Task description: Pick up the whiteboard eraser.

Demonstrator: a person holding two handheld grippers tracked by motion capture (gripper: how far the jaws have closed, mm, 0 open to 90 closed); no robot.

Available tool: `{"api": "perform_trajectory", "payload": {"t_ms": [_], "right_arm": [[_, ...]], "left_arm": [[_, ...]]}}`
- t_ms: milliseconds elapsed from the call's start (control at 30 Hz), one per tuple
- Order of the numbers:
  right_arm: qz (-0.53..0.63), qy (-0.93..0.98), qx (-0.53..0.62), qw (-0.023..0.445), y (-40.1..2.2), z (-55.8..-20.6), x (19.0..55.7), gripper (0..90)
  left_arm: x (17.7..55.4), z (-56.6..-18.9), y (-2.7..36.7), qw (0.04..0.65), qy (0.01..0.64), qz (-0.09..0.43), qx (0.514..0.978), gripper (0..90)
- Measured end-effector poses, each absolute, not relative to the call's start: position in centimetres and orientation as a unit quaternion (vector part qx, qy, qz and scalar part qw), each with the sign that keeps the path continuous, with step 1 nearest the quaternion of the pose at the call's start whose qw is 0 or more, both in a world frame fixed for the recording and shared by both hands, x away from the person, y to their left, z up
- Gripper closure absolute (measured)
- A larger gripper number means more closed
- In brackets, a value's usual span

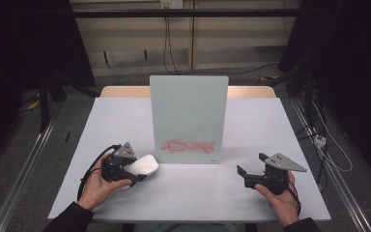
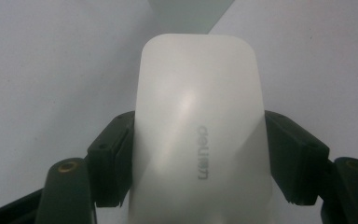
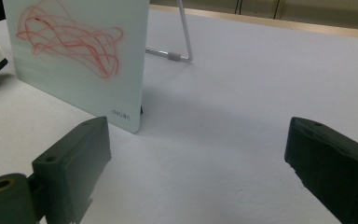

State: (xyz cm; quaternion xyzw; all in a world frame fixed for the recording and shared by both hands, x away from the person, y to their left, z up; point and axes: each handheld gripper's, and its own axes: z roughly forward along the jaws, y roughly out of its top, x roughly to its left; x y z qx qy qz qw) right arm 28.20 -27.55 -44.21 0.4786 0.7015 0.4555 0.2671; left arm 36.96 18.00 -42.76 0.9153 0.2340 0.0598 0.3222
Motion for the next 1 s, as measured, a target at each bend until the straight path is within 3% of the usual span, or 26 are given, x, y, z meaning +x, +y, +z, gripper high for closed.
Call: {"api": "perform_trajectory", "payload": {"t_ms": [1000], "right_arm": [[0.457, 0.700, 0.482, 0.262, -27.5, -44.2, 28.4, 6.9]], "left_arm": [[35.3, -41.1, 19.4, 0.420, 0.272, 0.107, 0.859, 31.1]]}}
